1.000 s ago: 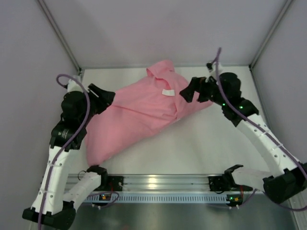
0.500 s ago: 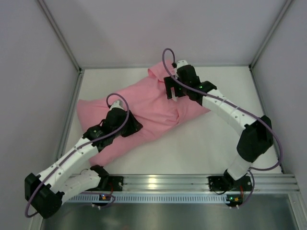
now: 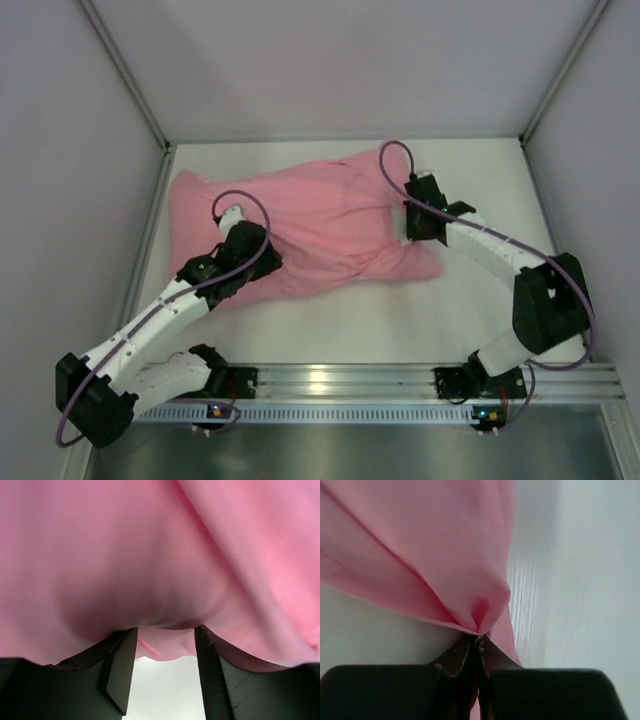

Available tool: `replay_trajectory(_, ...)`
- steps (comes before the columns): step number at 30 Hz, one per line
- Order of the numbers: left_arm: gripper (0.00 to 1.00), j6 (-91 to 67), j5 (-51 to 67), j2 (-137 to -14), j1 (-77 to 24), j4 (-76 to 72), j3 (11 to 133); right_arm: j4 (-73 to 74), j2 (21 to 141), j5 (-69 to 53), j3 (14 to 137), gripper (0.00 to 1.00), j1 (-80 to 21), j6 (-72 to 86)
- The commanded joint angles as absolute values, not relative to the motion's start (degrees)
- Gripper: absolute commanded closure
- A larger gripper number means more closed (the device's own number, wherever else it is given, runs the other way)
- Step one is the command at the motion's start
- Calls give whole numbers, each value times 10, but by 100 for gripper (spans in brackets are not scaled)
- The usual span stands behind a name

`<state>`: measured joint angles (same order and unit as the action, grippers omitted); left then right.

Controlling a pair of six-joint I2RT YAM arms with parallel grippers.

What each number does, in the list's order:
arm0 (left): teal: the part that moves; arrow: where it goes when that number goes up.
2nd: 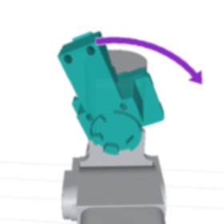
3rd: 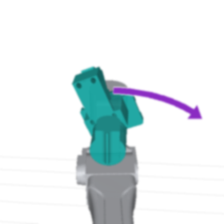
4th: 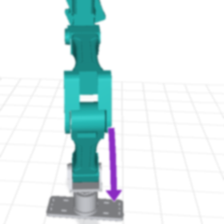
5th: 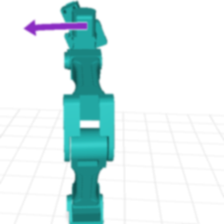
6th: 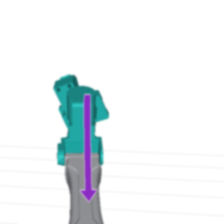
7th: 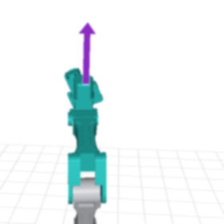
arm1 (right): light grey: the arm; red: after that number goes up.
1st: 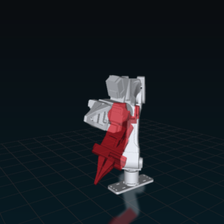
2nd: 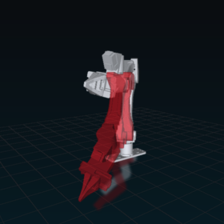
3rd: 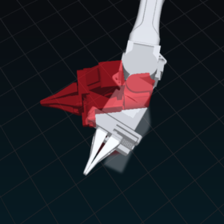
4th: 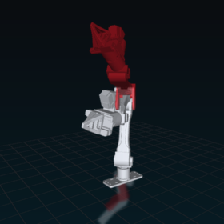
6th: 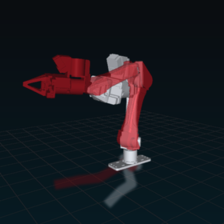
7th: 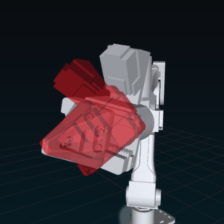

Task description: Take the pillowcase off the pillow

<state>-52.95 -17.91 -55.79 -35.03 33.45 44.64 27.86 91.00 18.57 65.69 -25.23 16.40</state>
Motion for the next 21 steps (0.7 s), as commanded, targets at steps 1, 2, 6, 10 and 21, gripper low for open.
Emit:
replay_trajectory(1, 46, -470, -297, -581, -330, 428, 539, 234, 793, 52, 560, 100, -260, 211)
replay_trajectory(2, 48, -451, -291, -584, -330, 437, 561, 224, 752, 40, 522, 100, -269, 219)
replay_trajectory(6, 48, -427, -99, -579, -336, 351, 610, 206, 684, 3, 471, 100, -276, 238)
replay_trajectory(10, 48, -416, -106, -660, -487, 312, 680, 167, 663, -39, 445, 100, -275, 249)
replay_trajectory(21, 42, -296, -359, -1004, -584, 409, 1021, 133, 617, -56, 390, 100, -264, 285)
